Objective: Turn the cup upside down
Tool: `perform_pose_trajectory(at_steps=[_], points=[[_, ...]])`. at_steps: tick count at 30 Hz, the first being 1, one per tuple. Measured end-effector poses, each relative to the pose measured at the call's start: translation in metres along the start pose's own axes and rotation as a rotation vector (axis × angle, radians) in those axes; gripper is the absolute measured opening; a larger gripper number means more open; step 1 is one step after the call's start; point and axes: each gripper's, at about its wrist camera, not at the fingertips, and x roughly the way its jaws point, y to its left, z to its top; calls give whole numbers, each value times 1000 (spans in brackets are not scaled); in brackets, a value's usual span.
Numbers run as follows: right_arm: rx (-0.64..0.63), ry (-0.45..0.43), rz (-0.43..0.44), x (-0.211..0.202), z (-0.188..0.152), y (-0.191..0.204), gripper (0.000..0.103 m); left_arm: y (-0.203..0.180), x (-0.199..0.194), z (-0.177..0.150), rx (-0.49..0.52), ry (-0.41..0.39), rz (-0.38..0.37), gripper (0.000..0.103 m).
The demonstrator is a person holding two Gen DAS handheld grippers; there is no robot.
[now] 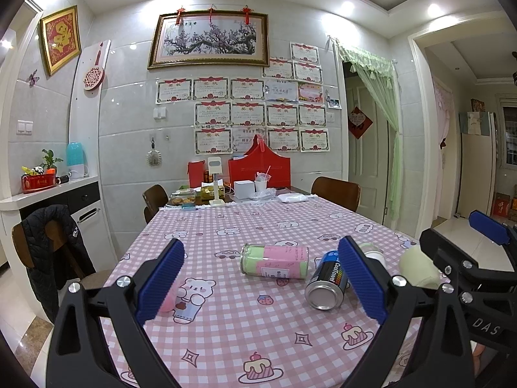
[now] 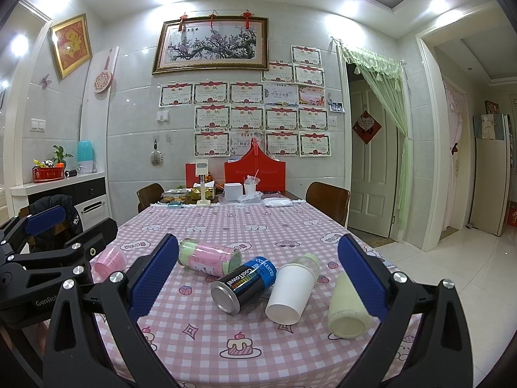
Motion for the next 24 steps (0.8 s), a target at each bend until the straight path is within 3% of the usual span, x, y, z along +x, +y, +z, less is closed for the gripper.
perform_pose_trajectory(at_steps=[24], points=[[0, 6, -3, 1, -1, 0, 95, -2, 2, 0, 3, 20, 2, 94]])
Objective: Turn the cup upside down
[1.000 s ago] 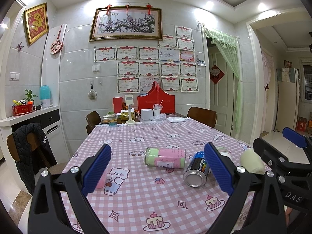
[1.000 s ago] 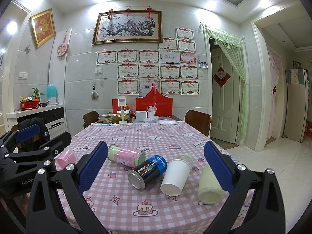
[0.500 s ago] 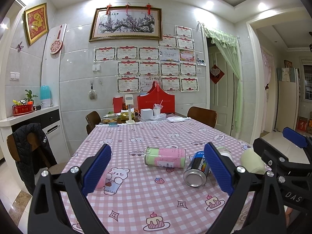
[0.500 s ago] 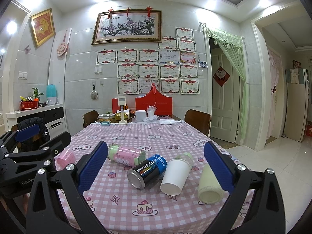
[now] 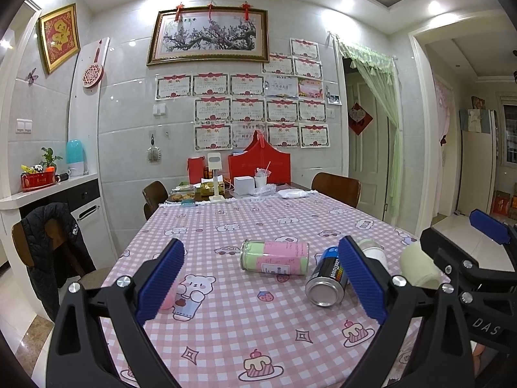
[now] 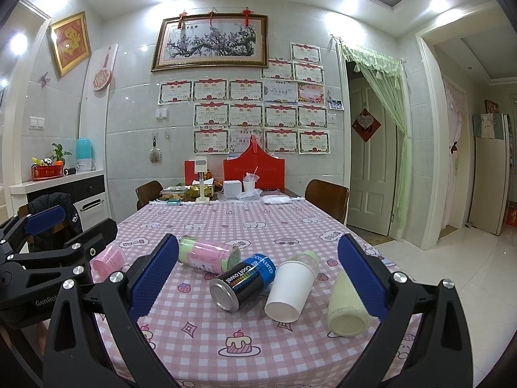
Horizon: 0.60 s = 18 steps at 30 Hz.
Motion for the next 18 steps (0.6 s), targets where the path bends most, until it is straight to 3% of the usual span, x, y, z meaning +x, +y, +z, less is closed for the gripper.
perform_pose_trajectory(at_steps=[18], points=[[-12, 17, 3, 9, -2, 5, 95, 7, 9, -2, -17, 36, 4, 94]])
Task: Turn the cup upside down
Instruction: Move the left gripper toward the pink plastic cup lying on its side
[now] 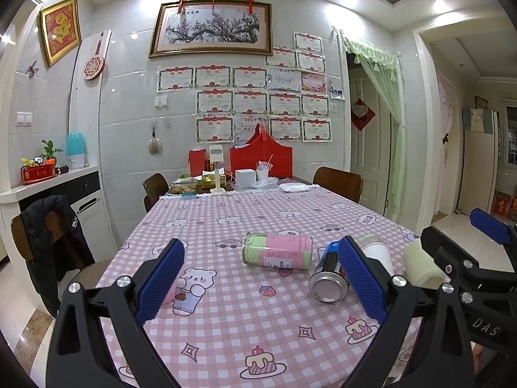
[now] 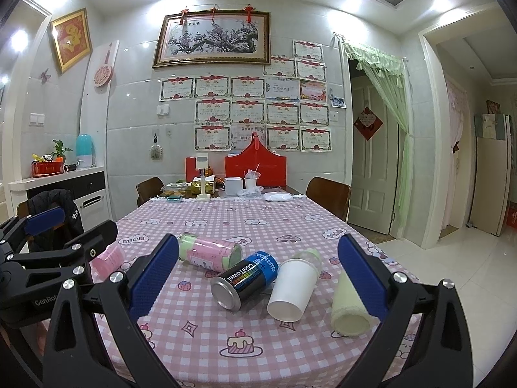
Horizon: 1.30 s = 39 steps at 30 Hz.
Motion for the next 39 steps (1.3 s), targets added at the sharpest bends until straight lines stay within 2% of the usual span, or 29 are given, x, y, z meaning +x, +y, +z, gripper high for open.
perform_pose_trajectory(at_steps=[7, 11, 19, 27, 33, 39], points=[[2, 19, 6, 17, -3, 2, 95, 4, 15, -4, 1, 26, 8, 94], [9, 53, 8, 34, -9, 2, 95, 8, 33, -9, -12, 71, 6, 94], [12, 145, 15, 77, -29, 5, 95, 17, 79, -30, -38, 192, 30, 94], [40, 246, 49, 114, -47, 6, 95, 46, 127, -54, -110, 343, 128, 94], [57, 272, 50, 129, -52, -1, 95, 55, 153, -57, -162, 397, 128, 94], [87, 274, 3, 139, -51, -19, 95, 30, 172, -45, -137, 397, 47, 94]])
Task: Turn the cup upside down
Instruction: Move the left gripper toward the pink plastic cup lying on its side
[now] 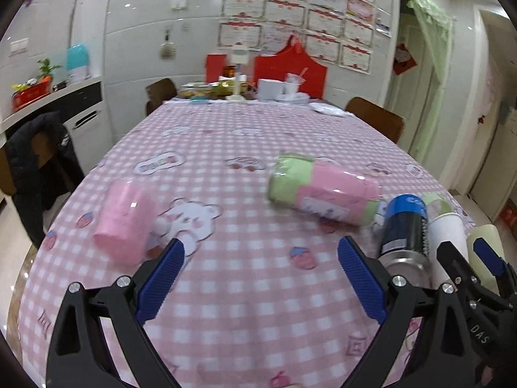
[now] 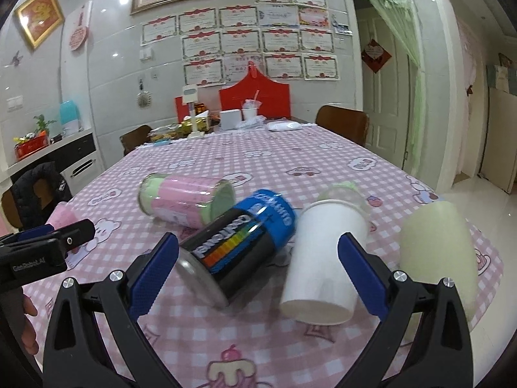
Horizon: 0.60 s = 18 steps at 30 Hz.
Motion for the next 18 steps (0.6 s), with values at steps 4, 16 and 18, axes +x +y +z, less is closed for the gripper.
perform_pose_trajectory(at_steps=[4, 16, 18], points=[[28, -13, -33, -1, 4, -14, 95, -18, 12, 3, 25, 29, -27, 94], [49, -18, -56, 12, 13, -27, 95, -29, 59, 29, -84, 140, -104, 94], [52, -12, -53, 17, 14, -28, 95, -34, 63, 33, -77, 147, -121, 94]])
